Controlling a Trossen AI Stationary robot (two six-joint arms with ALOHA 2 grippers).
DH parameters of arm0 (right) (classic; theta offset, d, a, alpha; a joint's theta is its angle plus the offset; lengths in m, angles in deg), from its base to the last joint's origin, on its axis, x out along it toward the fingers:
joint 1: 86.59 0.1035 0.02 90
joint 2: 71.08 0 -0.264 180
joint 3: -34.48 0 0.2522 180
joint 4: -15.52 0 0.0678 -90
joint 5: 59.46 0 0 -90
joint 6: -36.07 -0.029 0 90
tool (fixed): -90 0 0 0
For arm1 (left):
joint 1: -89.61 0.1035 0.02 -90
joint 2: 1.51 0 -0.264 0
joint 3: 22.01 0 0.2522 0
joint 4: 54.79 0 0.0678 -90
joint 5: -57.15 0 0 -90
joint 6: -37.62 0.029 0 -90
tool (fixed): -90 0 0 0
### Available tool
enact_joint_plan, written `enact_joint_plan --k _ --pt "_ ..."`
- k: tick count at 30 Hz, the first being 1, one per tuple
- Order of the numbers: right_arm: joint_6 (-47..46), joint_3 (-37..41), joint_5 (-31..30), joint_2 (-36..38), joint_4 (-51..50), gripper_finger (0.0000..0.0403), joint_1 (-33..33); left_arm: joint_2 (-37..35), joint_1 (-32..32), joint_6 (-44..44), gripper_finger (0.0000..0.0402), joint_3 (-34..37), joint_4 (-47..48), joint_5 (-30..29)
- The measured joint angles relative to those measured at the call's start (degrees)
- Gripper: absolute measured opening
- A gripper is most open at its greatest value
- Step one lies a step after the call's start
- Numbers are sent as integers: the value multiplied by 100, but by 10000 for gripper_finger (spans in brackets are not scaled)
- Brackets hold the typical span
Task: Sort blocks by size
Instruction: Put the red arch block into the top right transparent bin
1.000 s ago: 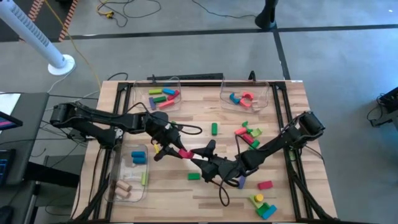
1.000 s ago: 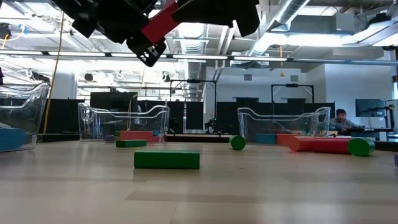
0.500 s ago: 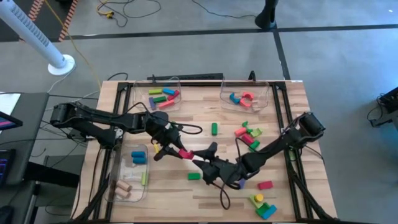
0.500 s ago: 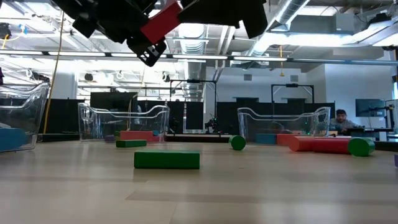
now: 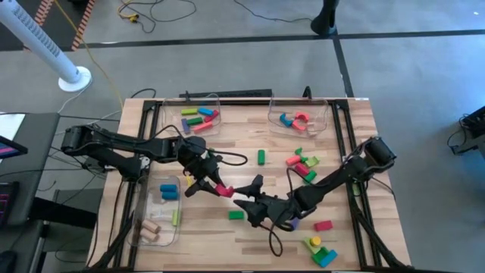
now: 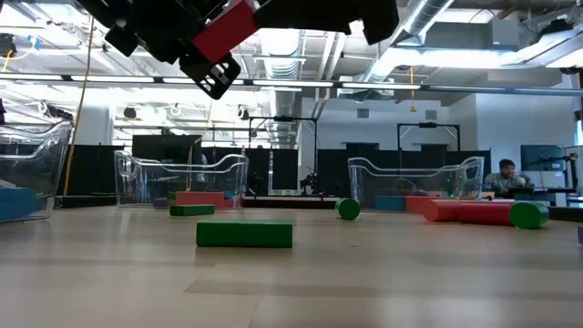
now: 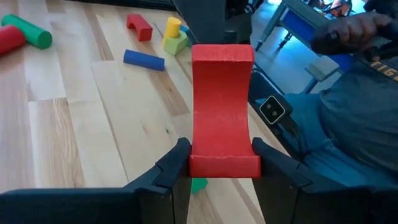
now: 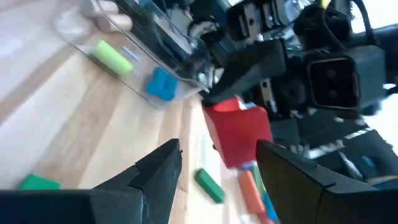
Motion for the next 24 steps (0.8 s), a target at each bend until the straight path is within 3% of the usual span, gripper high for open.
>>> enact_joint_plan --k 9,15,24 --pt "221 -2 52 2 241 250 -120 0 0 96 132 0 223 7" --pt "-46 -2 678 0 178 250 -256 0 0 132 132 0 217 7" --pt "-65 -78 1006 -46 239 250 -394 0 -7 81 132 0 226 8"
